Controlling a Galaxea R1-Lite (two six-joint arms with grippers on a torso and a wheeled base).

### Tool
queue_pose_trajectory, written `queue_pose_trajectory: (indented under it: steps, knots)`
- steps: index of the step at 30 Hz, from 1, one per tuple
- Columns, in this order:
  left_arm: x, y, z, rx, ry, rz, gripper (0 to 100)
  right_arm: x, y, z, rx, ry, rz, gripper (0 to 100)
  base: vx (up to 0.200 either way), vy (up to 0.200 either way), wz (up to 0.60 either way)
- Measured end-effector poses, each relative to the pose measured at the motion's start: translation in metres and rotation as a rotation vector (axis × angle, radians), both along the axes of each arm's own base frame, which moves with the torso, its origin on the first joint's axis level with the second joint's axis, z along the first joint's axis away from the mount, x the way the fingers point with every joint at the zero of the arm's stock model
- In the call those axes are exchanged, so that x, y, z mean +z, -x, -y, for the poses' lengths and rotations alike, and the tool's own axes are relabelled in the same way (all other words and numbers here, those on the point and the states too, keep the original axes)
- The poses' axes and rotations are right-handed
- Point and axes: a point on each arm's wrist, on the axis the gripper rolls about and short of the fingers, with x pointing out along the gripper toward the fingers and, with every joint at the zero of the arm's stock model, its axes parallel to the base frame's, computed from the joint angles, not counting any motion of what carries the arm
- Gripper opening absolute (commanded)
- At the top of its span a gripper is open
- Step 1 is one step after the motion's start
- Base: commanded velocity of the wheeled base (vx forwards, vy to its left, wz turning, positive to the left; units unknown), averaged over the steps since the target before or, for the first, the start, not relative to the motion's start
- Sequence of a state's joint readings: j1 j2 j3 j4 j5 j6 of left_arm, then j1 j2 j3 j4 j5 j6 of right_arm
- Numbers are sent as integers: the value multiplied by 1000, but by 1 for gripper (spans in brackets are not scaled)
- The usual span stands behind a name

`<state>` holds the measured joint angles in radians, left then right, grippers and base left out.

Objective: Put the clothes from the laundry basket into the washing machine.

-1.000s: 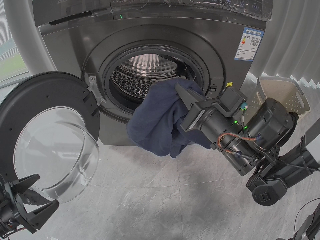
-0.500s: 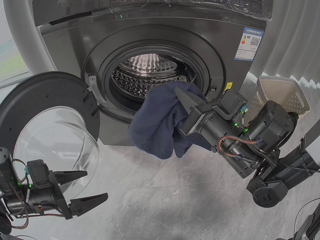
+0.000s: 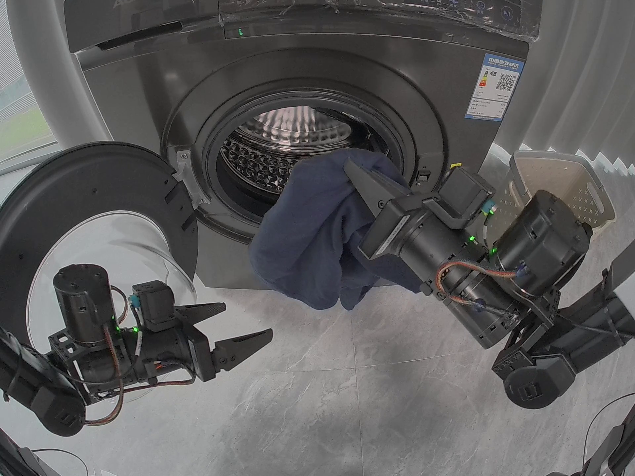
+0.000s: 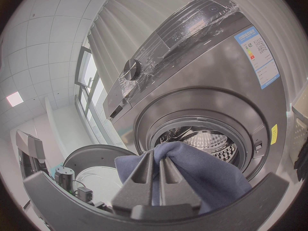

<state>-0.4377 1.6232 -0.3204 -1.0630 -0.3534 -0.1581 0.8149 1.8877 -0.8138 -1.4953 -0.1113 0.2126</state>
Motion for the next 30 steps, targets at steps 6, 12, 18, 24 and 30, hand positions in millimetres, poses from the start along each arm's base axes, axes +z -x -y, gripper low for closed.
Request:
queue_pose_trajectory:
  steps: [6,12,18,24,30]
  knots:
    - [-9,-21,11,18,38,21,100,4,2,1,2,-1,2,0,0,0,0]
    - [-19,-36,18,38,63,20,100,8,5,1,9,-8,9,0,0,0,0]
    - [-30,-48,23,42,61,9,100,9,8,0,18,-12,11,0,0,0,0]
    - [-33,-60,28,77,76,48,100,9,9,-1,20,-12,8,0,0,0,0]
    - [-39,-74,35,93,101,69,100,8,11,-2,27,-10,7,0,0,0,0]
